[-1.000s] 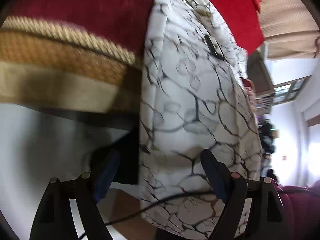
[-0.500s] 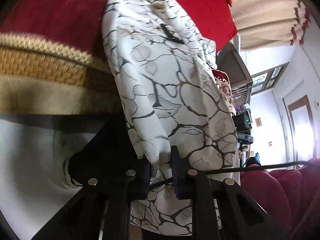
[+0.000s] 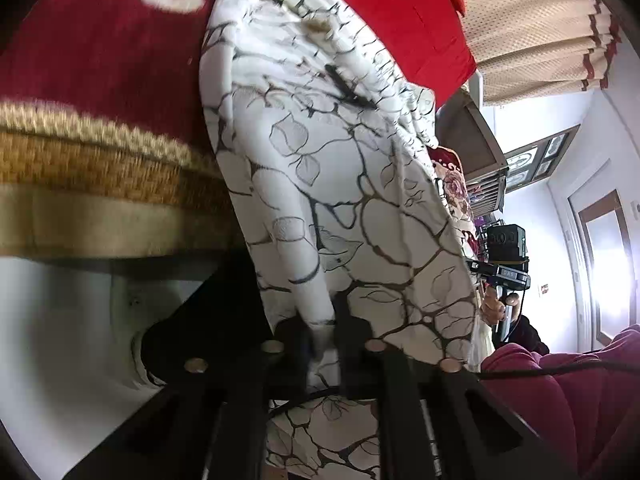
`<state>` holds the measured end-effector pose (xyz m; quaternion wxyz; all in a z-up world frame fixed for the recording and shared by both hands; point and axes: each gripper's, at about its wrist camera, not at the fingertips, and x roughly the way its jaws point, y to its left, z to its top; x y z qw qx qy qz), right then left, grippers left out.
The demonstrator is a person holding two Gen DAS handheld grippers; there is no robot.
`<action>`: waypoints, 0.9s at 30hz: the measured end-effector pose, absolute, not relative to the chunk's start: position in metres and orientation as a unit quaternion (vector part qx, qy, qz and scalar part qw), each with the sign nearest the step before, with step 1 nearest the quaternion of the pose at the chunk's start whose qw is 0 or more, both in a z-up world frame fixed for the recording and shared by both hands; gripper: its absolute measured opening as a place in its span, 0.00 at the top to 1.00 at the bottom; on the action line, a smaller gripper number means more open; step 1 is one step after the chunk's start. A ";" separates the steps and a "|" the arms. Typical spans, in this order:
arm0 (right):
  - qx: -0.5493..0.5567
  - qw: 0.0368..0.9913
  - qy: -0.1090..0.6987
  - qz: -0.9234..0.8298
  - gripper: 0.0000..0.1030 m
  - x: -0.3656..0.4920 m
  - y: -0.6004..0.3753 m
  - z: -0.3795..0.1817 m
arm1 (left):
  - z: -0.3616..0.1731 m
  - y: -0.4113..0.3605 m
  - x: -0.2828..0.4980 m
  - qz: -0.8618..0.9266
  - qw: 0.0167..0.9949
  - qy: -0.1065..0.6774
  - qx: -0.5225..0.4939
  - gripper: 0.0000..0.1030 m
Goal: Fold large clothes
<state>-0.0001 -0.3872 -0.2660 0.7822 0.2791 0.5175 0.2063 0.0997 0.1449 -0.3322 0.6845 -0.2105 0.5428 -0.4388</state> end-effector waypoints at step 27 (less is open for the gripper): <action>0.400 0.848 0.344 0.056 0.91 0.231 -0.459 -0.177 | -0.226 0.148 0.325 -0.291 0.777 0.524 -0.193 0.95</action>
